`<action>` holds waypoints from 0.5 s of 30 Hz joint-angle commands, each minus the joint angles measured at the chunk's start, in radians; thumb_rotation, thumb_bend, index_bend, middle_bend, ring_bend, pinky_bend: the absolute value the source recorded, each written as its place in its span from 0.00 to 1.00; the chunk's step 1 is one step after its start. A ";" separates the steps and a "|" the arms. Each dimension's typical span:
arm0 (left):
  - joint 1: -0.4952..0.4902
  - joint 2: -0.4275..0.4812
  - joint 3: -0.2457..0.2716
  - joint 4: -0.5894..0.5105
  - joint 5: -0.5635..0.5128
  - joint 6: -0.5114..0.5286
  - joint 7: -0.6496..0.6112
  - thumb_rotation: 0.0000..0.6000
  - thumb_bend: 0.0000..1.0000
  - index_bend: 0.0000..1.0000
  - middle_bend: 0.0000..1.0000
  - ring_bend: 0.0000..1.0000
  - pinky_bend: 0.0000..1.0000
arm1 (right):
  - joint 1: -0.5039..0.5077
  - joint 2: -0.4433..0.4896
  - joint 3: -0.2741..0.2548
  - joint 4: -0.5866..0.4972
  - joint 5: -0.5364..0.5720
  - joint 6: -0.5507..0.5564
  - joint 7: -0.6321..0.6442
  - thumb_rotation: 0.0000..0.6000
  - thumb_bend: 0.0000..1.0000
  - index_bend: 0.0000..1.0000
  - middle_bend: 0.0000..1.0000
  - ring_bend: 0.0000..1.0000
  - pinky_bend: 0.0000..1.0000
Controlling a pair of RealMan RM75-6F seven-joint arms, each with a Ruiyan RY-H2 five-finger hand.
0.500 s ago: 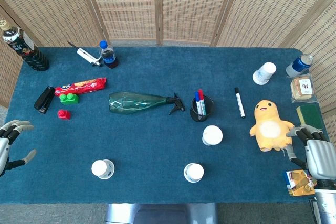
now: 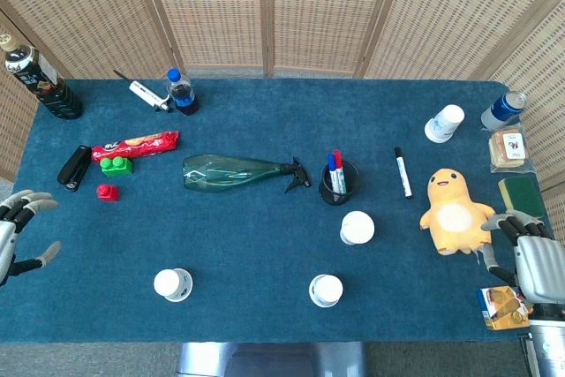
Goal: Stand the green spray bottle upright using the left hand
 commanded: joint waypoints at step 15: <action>-0.364 0.043 -0.156 -0.140 -0.153 -0.419 0.171 1.00 0.30 0.24 0.22 0.18 0.25 | -0.021 -0.006 -0.003 0.021 -0.014 0.034 0.046 1.00 0.52 0.41 0.37 0.21 0.23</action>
